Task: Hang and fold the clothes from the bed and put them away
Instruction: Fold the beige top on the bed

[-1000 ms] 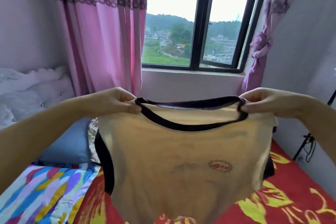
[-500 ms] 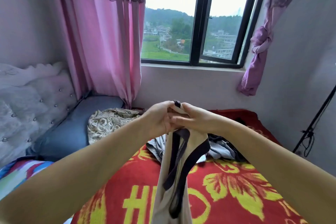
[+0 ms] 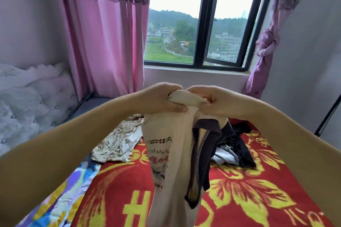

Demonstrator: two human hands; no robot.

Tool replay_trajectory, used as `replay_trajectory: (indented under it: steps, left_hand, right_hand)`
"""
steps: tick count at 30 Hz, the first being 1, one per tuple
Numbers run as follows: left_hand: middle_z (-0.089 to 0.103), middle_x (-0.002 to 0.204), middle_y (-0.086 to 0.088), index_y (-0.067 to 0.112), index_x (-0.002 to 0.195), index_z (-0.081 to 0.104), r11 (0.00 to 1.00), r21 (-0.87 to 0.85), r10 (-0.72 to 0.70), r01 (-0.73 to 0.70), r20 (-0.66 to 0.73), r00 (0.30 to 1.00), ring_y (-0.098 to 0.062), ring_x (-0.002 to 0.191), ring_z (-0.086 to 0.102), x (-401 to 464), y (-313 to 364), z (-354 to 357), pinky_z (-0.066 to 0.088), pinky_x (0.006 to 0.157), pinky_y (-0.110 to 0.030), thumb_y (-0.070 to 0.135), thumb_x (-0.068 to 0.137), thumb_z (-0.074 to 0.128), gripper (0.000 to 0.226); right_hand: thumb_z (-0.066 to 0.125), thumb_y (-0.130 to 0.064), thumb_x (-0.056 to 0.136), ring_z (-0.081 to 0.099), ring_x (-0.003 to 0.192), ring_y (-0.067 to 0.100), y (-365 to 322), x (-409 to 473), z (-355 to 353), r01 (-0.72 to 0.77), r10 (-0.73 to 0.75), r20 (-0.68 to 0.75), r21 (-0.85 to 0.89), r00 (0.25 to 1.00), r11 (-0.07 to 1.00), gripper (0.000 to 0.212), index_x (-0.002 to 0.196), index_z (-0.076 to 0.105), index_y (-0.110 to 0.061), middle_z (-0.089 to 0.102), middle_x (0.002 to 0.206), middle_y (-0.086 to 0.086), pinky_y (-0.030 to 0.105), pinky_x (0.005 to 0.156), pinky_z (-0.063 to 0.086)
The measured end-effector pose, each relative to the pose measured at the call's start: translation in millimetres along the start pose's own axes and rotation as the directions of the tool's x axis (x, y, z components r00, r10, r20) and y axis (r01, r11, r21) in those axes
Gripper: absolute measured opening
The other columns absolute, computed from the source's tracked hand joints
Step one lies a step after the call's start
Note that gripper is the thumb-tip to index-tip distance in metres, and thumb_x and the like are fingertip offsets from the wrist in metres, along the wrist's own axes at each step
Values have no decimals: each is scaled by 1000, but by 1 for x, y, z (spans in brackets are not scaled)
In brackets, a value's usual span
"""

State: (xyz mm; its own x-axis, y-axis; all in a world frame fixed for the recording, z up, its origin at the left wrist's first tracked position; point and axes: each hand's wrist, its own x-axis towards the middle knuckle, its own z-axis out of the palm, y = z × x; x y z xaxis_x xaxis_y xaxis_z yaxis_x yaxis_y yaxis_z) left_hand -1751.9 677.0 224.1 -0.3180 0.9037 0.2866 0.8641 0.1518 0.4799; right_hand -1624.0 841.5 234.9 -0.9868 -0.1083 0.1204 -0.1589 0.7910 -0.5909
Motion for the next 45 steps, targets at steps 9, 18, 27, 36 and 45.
replay_trajectory:
  steps: [9,18,27,36,45]
  left_hand:
    - [69,78,14,26,88,66,950,-309,-49,55,28,998,-5,69,66,21,-11,-24,55,60,-21,31,83,70,9]
    - [60,78,2,18,79,57,932,298,-187,205,-89,978,-15,70,55,72,-94,-1,41,60,-23,33,87,67,19]
    - [45,59,5,2,84,58,934,320,235,-156,-225,946,-9,50,40,50,-59,-16,33,53,-17,30,86,69,31]
    - [68,89,-5,12,108,64,987,45,141,-154,214,967,-18,78,58,-82,-95,209,35,62,-24,40,88,64,35]
    - [67,109,-2,26,118,52,980,-53,-101,194,703,704,-26,106,60,-268,-110,429,46,87,-37,55,94,43,39]
  right_hand:
    - [48,5,84,54,70,11,60,-2,20,-164,163,-90,-7,983,986,18,94,61,-3,59,80,2,27,68,47]
    - [38,-2,92,69,80,32,130,82,17,-417,458,-319,189,830,889,28,95,65,-2,68,88,17,46,64,60]
    - [30,4,92,68,74,25,99,77,-33,-318,421,-266,356,867,879,37,88,62,-14,65,81,13,43,66,61]
    - [41,-7,86,46,65,12,205,-41,140,-539,534,384,-105,753,836,34,82,69,-26,55,71,-6,24,62,39]
    - [41,-11,85,52,74,5,261,-191,384,-576,432,770,-103,470,811,39,108,71,-21,68,90,-5,26,68,39]
